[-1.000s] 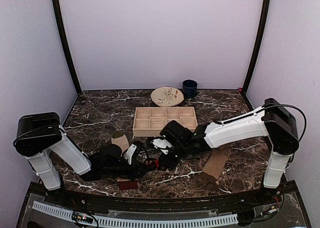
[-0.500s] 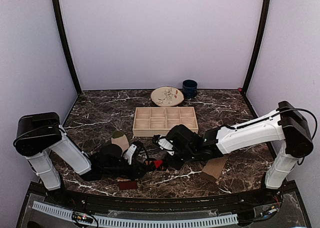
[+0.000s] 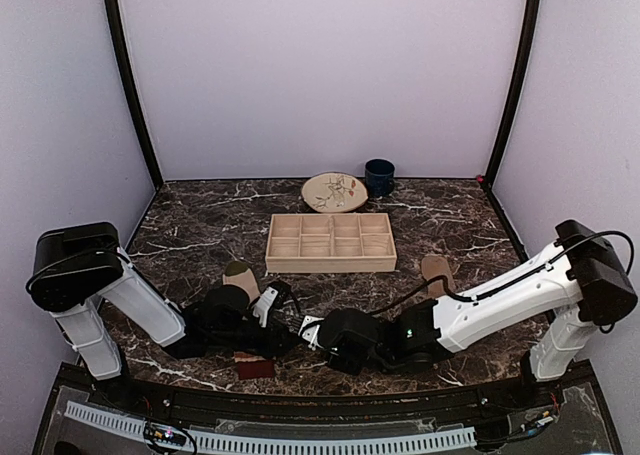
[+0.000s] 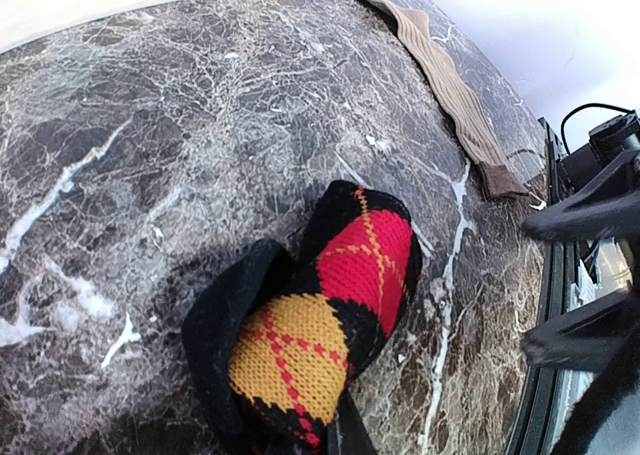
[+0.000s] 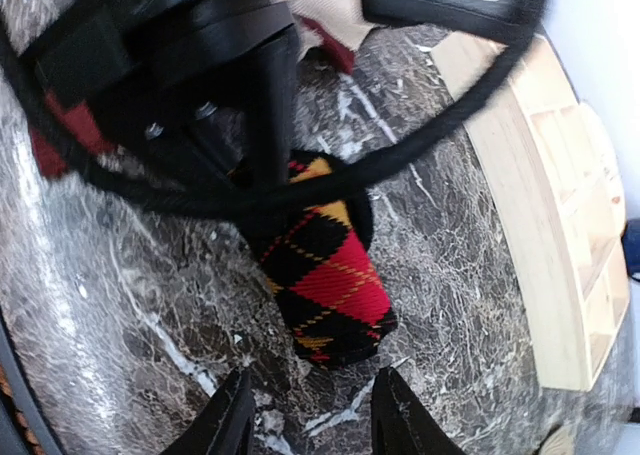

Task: Roll the socks
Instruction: Roll the sock at the center of the board.

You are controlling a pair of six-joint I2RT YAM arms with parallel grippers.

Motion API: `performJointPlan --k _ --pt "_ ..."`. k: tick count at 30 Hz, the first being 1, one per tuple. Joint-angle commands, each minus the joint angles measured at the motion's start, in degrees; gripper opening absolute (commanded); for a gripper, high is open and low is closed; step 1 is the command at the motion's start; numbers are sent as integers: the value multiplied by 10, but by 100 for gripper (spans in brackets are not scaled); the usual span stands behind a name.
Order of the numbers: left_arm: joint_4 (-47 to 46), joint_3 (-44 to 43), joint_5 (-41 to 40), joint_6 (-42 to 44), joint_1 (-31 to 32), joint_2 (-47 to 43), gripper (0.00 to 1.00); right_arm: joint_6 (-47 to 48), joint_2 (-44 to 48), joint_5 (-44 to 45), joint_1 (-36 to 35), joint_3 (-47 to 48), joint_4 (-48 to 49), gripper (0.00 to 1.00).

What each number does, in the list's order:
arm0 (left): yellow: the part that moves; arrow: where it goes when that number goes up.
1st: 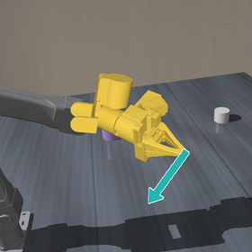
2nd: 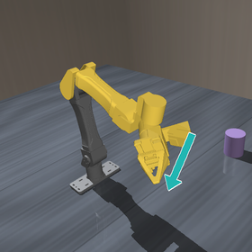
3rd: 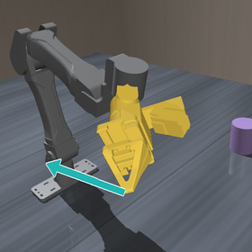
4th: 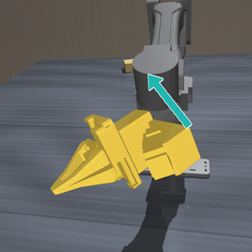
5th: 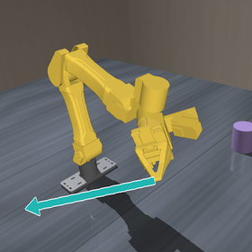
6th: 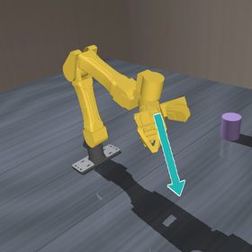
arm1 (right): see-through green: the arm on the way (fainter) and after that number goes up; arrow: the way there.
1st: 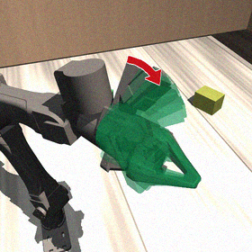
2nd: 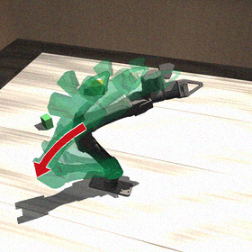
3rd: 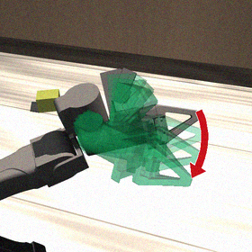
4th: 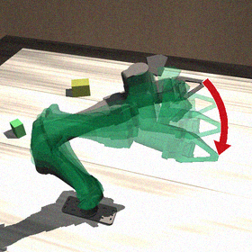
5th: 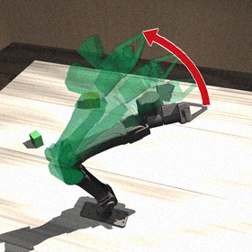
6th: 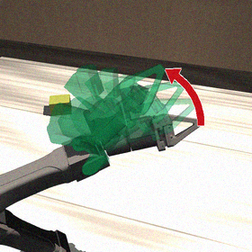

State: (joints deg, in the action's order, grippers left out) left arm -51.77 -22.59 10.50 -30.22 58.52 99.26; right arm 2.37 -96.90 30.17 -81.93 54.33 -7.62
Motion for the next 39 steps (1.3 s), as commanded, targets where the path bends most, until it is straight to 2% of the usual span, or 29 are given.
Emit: performJointPlan --k 1,9,17,25,31,39 --pt "35 -9 20 8 -3 -21 0 37 -45 73 -25 9 18 44" --pt "42 -13 63 18 -15 -23 0 85 -111 140 -34 28 38 52" --pt "47 -14 82 24 -18 -26 0 107 -144 148 -33 59 32 58" --pt "64 -19 96 31 -21 -38 0 110 -150 123 -21 57 29 59" --pt "73 -26 105 35 -21 -37 0 106 -154 86 -9 55 22 53" --pt "76 -33 120 41 -22 -34 0 100 -164 43 6 63 0 36"
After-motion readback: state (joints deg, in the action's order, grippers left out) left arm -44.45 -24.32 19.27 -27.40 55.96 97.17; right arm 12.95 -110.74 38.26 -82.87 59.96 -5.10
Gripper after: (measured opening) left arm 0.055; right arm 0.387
